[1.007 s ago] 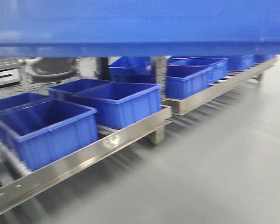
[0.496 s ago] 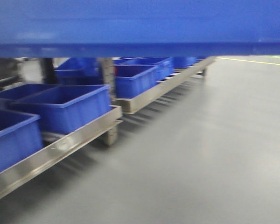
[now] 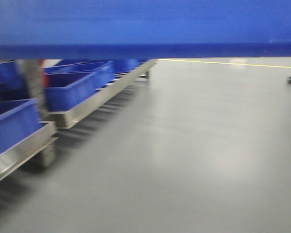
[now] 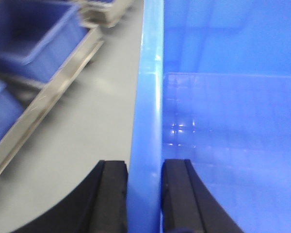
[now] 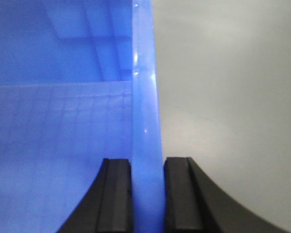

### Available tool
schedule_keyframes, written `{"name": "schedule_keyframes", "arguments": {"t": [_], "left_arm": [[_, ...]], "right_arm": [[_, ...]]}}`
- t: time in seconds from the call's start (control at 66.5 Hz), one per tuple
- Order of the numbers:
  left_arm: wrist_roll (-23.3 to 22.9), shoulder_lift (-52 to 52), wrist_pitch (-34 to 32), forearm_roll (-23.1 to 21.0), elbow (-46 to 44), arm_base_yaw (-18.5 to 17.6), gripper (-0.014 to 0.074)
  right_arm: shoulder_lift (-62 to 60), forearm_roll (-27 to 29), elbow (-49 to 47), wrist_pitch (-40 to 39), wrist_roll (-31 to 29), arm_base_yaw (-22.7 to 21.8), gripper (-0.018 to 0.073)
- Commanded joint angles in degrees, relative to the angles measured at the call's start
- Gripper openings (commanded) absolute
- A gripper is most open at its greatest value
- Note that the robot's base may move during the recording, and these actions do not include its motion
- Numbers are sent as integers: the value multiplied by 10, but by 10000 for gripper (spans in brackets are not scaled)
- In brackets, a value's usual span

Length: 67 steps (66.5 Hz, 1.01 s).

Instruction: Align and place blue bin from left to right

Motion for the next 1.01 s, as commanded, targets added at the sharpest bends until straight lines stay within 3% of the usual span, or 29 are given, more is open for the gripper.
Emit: {"name": "schedule_keyframes", "arguments": {"t": [0.0, 0.992], "left_arm": [[-12, -3, -57, 8, -7, -11, -111], [-12, -3, -57, 8, -7, -11, -111]], "right_arm": [[-9, 0, -7, -65, 3, 7, -78], [-9, 0, -7, -65, 3, 7, -78]]}}
